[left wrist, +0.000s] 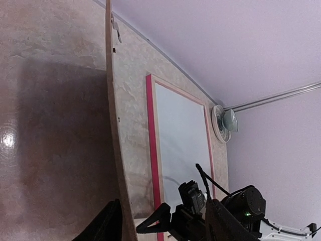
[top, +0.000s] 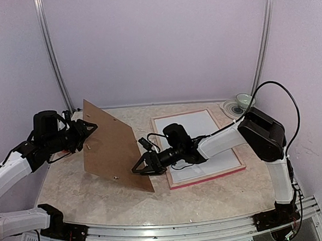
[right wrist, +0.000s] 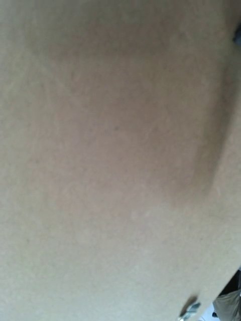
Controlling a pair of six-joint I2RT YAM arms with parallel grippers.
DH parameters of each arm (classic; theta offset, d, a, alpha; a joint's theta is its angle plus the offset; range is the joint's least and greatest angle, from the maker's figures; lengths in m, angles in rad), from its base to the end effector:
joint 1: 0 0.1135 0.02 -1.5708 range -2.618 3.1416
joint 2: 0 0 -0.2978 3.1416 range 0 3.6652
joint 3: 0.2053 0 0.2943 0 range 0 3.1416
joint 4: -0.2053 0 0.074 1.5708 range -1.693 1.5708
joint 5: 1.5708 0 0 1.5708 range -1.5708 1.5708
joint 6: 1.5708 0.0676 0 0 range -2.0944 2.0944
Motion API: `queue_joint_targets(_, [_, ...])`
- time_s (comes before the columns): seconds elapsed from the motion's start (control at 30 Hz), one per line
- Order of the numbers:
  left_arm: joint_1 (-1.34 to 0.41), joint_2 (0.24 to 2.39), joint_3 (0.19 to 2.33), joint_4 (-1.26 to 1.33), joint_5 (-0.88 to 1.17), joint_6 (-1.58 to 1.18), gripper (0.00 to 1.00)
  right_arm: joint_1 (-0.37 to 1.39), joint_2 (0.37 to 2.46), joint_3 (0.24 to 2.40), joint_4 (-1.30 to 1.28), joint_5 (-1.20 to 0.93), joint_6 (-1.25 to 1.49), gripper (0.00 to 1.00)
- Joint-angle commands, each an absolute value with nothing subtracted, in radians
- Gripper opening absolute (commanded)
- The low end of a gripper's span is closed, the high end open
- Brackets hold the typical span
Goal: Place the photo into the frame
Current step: Turn over the backboard.
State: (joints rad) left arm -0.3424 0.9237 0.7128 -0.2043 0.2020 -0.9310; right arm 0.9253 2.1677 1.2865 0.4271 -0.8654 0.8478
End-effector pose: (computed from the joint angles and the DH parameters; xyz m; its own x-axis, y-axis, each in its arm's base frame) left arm 0.2432 -0.1011 0.2929 -0.6294 -0.6100 -0.4814 -0.0052 0.6228 -0.7824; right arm 0.2734 0.4486 0.1240 -0.8716 -0.3492 -0.3442 -0.4171 0.1592 0.8948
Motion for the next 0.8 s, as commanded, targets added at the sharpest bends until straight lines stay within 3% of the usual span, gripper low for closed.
queue_joint_targets(0.0, [-0.318, 0.903, 0.756, -0.314, 0.284, -0.895, 0.56, 0.925, 2.186, 1.271, 0.356, -0.839, 0.805, 0.99])
queue_joint_targets(0.2, [-0.309, 0.903, 0.795, -0.413, 0.287, -0.865, 0.54, 0.925, 2.193, 1.27, 0.335, -0.833, 0.79, 0.99])
queue_joint_targets(0.77, [-0.266, 0.867, 0.789, -0.512, 0.273, -0.822, 0.25, 0.925, 2.199, 1.266, 0.328, -0.83, 0.782, 0.99])
